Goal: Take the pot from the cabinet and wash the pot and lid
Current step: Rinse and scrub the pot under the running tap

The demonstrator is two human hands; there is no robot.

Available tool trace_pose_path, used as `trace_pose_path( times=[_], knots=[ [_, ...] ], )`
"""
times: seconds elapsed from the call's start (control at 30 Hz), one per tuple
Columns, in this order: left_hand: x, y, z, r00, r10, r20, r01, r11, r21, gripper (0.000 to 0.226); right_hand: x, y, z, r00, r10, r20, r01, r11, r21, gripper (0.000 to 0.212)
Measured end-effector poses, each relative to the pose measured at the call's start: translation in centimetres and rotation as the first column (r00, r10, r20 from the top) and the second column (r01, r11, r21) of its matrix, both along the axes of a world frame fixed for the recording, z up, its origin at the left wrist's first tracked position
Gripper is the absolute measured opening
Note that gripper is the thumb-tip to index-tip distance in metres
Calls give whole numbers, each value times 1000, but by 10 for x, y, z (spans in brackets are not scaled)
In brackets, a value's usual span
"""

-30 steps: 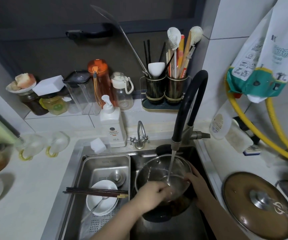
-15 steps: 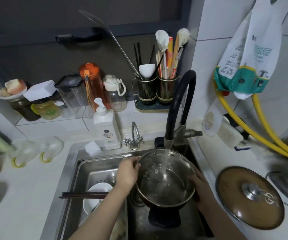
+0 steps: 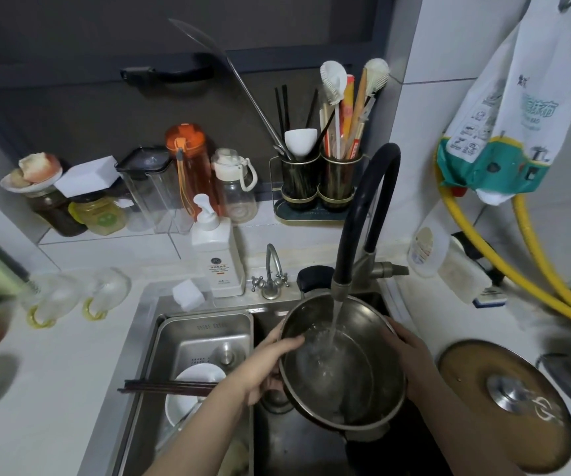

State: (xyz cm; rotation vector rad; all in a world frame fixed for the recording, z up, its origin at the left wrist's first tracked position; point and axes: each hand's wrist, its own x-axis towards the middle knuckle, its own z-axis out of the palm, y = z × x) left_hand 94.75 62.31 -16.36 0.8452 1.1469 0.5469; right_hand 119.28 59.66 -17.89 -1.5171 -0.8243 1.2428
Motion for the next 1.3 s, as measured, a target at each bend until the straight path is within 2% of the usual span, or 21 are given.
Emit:
trace_pose_path(
  times=[0.17, 0.3, 0.37, 0.4, 0.53, 0.67, 0.77, 0.83, 0.9, 0.97, 1.03, 1.07, 1.17, 1.23, 1.3],
  knots=[
    [10, -3, -14, 995, 95, -8, -95, 995, 32, 55, 13, 25, 12, 957, 65, 283, -86, 994, 62, 18],
    [27, -5, -18, 976, 217, -11, -217, 975, 50, 54, 35, 60, 5, 845, 143, 516, -181, 983, 23, 54],
    [28, -4, -20, 970, 240, -25, -238, 970, 56, 58, 45, 78, 4, 796, 171, 581, -209, 978, -3, 74],
    [28, -3, -21, 969, 247, -29, -245, 968, 59, 59, 48, 86, 5, 783, 194, 591, -202, 978, -52, 77],
    [27, -3, -20, 958, 287, -5, -287, 957, 53, 57, 55, 112, 5, 757, 301, 580, -222, 953, -205, 66],
    [29, -4, -19, 941, 338, 24, -338, 940, 48, 48, 62, 123, -5, 771, 260, 581, -221, 965, -139, 47],
    [30, -5, -21, 935, 355, 25, -356, 934, 37, 48, 62, 126, -12, 805, 208, 556, -209, 976, -62, 50],
    [31, -6, -21, 934, 357, 26, -357, 934, 23, 50, 51, 117, 0, 817, 217, 535, -217, 974, -62, 39],
    [30, -9, -21, 934, 357, 14, -357, 934, 19, 48, 44, 107, 6, 822, 219, 525, -224, 973, -54, 40],
    [28, -12, -19, 933, 360, -4, -360, 933, 15, 39, 35, 88, 13, 819, 316, 478, -328, 943, -61, 48],
    [23, -17, -14, 934, 357, -31, -357, 934, 6, 32, 24, 64, 14, 741, 442, 506, -454, 885, -109, 52],
    [20, -18, -12, 935, 352, -47, -352, 936, 6, 27, 20, 53, 9, 699, 480, 529, -512, 854, -98, 47],
    [9, -25, -3, 934, 350, -78, -351, 936, -10, 11, 0, 16, 21, 589, 448, 673, -668, 738, 94, 26],
    [2, -28, 1, 930, 353, -99, -356, 934, -14, 9, -12, -4, 30, 520, 427, 740, -688, 723, 67, 27],
    [-1, -32, 7, 935, 333, -119, -335, 942, 3, 10, -32, -18, 49, 423, 512, 747, -731, 681, -53, 33]
  ],
)
